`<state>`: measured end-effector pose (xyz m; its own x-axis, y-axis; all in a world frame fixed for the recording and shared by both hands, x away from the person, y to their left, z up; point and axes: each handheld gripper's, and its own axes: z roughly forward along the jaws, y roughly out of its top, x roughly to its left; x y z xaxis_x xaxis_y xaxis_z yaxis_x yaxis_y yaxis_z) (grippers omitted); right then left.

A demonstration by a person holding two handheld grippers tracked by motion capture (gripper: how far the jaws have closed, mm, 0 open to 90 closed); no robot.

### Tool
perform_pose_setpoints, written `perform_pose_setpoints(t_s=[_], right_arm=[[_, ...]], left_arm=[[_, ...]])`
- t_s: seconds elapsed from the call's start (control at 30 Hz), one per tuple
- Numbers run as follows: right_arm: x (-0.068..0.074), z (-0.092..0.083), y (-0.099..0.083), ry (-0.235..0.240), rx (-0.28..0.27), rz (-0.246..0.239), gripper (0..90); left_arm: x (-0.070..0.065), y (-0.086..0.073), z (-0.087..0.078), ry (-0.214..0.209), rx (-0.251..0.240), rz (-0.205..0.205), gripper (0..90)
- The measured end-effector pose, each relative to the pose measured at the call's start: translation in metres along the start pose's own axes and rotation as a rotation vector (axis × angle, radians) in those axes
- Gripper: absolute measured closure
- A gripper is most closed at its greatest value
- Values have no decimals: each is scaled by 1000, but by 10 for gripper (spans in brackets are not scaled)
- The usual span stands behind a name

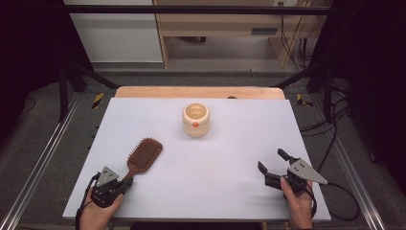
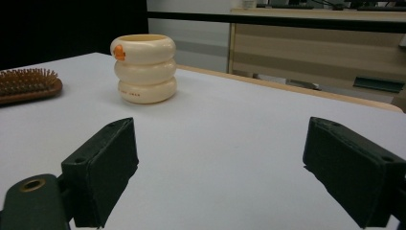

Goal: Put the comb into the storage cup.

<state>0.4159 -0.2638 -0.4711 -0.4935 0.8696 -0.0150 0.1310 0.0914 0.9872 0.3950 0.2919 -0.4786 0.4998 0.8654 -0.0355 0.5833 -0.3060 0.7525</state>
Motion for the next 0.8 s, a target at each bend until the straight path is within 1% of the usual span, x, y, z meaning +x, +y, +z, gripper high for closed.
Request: perform_pose_setpoints(t_s=[0.03,0.2,0.27,0.4,0.53,0.7,0.73,0.8], right_arm=[[0,0,0,0,0,0,114],[0,0,0,1,-1,0,114],[0,0,0,2,-1,1,113],[0,0,0,5,-2,1,113],[0,0,0,5,-1,2,113],[0,1,0,6,0,2,112],[-1,1,0,4,-7,14,112],[-2,0,0,5,-10,19,112]], left_arm=[[1,-1,0,12,1,1,900],[6,-2,-2,17,-3,2,900],[8,-2,-3,21,-9,-2,900],[12,-4,-4,26,-7,-7,900],[12,-4,-4,17,-12,-4,900],[8,1,-8,2,-42,31,900],[8,3,-10,7,-46,45,900],[7,8,-13,28,-44,73,900]])
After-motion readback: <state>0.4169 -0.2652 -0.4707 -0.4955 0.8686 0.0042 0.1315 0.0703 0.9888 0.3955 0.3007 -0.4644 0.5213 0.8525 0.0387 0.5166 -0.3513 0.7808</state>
